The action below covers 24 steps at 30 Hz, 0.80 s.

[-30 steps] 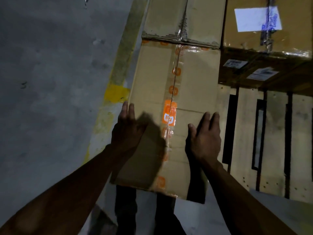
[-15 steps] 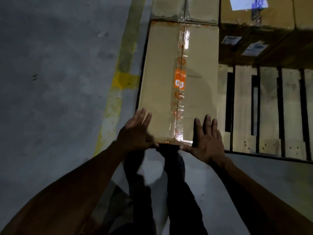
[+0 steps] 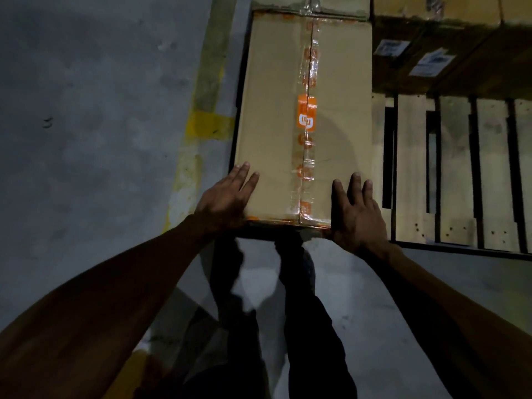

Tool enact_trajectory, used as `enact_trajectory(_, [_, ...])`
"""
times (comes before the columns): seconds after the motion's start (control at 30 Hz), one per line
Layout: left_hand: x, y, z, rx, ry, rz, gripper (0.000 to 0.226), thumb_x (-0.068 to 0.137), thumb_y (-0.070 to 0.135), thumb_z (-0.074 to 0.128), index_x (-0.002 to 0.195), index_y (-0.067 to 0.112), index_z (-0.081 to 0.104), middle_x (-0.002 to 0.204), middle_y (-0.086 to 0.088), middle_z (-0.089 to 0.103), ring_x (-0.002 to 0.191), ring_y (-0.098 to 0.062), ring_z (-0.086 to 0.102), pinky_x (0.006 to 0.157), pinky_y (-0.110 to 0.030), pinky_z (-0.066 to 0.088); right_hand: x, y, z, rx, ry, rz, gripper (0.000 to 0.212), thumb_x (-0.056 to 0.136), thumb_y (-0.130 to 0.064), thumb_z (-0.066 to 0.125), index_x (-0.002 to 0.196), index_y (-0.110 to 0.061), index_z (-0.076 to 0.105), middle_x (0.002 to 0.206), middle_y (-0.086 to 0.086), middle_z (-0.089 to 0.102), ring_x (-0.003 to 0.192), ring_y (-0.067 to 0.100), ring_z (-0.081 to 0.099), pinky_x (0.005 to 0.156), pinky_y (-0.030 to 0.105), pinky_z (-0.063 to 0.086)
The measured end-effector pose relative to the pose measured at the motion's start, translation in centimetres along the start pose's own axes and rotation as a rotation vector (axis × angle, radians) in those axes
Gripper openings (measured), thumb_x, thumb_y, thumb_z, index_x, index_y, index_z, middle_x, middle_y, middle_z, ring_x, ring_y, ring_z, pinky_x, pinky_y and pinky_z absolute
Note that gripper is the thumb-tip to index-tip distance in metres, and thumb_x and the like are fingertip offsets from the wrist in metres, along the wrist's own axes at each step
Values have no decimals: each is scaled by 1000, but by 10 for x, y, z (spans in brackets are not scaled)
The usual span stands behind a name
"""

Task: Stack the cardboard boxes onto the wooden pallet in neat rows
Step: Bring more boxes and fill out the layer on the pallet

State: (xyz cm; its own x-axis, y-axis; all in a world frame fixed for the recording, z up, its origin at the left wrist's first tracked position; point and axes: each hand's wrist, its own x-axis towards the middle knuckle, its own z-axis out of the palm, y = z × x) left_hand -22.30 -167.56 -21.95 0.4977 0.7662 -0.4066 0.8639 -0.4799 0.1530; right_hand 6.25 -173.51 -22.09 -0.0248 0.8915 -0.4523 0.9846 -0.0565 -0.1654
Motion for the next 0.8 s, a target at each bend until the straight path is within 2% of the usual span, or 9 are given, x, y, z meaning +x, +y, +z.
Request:
enact_trajectory(0.13, [0, -4, -4, -52, 4, -4, 101, 88, 44, 66, 158, 8, 2, 164, -21, -4, 153, -33, 1, 122, -37, 13, 2, -2, -2, 18, 6, -12, 120, 74, -68, 74, 159, -18, 5, 165, 23, -9, 149, 49, -8, 117, 61, 19])
enact_trajectory(0.27, [1, -8, 3, -65, 32, -8, 99, 87, 42, 66, 158, 5, 7, 163, -24, 1, 152, -37, 5, 121, -39, 14, 4, -4, 0, 4, 5, -15, 121, 73, -71, 72, 159, -18, 5, 164, 23, -9, 149, 50, -8, 116, 61, 22])
enact_trajectory(0.33, [1, -8, 8, -50, 46, -12, 91, 89, 39, 60, 157, 4, 11, 162, -26, 6, 151, -39, 10, 120, -42, 20, 4, -3, 2, 2, 6, -14, 121, 72, -72, 71, 159, -19, 5, 164, 24, -9, 149, 50, -8, 116, 61, 23])
enact_trajectory(0.4, [0, -8, 9, -30, 67, 4, 81, 87, 38, 48, 154, 0, 24, 158, -31, 20, 146, -44, 25, 113, -48, 33, 3, -5, 3, 4, 1, -11, 122, 72, -75, 69, 159, -19, 5, 164, 24, -9, 149, 50, -8, 116, 61, 22])
enact_trajectory(0.43, [1, -9, 11, -20, 73, 6, 80, 83, 34, 51, 152, -1, 30, 155, -32, 25, 143, -46, 31, 110, -50, 38, 3, -5, 3, 5, -2, -8, 123, 72, -76, 68, 159, -19, 4, 164, 24, -11, 149, 50, -9, 116, 60, 21])
enact_trajectory(0.5, [3, -10, 12, 0, 77, -3, 87, 77, 25, 72, 150, -2, 33, 154, -33, 28, 141, -48, 34, 108, -52, 40, 4, -6, 1, 5, -3, -8, 122, 74, -76, 66, 159, -19, 1, 164, 24, -13, 149, 49, -11, 117, 60, 20])
enact_trajectory(0.6, [3, -10, 12, 7, 62, 10, 107, 59, 36, 92, 144, -4, 43, 148, -35, 38, 134, -50, 43, 101, -54, 45, 3, -6, -1, 9, -20, -10, 120, 77, -72, 67, 160, -19, -3, 164, 23, -16, 149, 48, -13, 119, 60, 19])
enact_trajectory(0.7, [2, -12, 13, 26, 32, 11, 120, 47, 44, 96, 144, -3, 44, 148, -34, 39, 133, -49, 45, 98, -53, 48, 2, -7, -4, 15, -25, -9, 121, 77, -72, 67, 160, -19, -4, 163, 23, -17, 149, 48, -14, 119, 59, 16])
enact_trajectory(0.8, [1, -13, 14, 53, 24, 20, 122, 44, 47, 97, 142, -4, 46, 145, -34, 43, 130, -49, 49, 94, -53, 50, 2, -8, -5, 12, -39, -4, 121, 77, -71, 66, 160, -19, -6, 163, 22, -19, 149, 48, -15, 121, 58, 15])
